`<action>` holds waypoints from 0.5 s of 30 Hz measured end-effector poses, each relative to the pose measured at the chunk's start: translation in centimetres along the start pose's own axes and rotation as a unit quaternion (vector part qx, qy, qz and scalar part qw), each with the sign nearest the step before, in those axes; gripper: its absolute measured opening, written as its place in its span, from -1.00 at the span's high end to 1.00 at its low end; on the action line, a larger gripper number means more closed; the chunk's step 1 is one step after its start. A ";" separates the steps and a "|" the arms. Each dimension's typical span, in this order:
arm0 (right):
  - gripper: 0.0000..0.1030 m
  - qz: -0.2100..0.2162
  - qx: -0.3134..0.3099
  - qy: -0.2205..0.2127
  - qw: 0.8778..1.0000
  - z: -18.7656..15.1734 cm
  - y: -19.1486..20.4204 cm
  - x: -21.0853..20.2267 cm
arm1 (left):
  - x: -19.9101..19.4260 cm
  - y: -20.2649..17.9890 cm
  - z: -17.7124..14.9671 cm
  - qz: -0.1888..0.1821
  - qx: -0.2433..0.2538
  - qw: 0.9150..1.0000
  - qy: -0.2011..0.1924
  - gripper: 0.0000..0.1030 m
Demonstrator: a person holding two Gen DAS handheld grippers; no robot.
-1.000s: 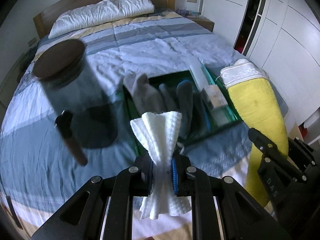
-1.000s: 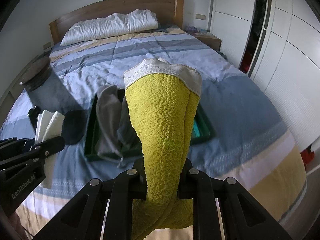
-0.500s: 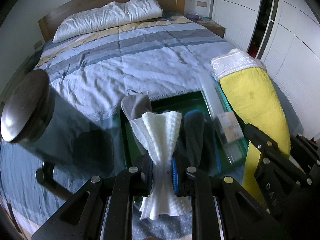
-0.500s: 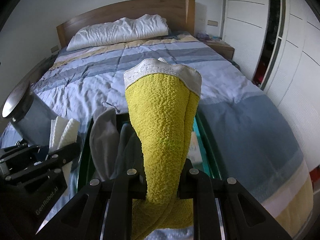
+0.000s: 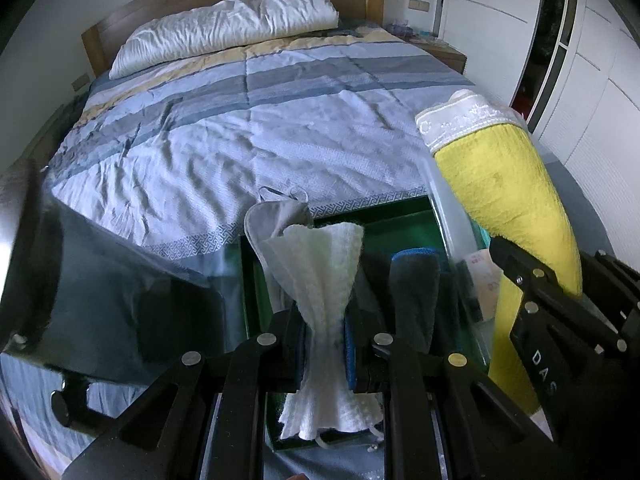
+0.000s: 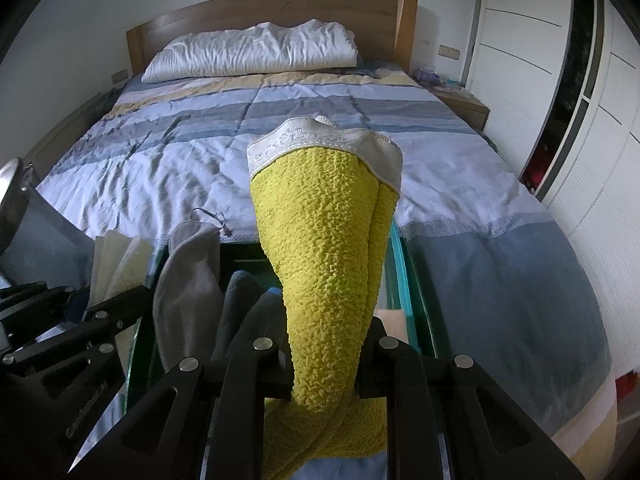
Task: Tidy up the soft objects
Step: 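Carry the white cloth and yellow towel with both grippers over the green tray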
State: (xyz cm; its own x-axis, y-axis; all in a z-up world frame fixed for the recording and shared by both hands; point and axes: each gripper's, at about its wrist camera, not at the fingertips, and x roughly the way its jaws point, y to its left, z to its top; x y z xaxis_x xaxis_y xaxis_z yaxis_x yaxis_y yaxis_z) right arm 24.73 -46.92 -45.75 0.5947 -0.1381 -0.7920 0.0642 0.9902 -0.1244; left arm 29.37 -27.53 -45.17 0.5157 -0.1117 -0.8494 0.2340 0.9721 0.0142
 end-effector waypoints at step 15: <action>0.65 -0.005 -0.011 0.028 1.000 1.0 -0.1 5.0 | 3.6 -0.3 0.7 0.010 -0.014 1.000 0.016 0.75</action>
State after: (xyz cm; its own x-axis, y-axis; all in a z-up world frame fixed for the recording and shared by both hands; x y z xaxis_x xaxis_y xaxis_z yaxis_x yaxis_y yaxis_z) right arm 28.50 -47.73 -49.13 0.5484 -0.1490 -0.8229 0.0521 0.9882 -0.1442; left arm 31.78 -28.43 -47.86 0.4936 -0.0851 -0.8655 0.1996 0.9797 0.0176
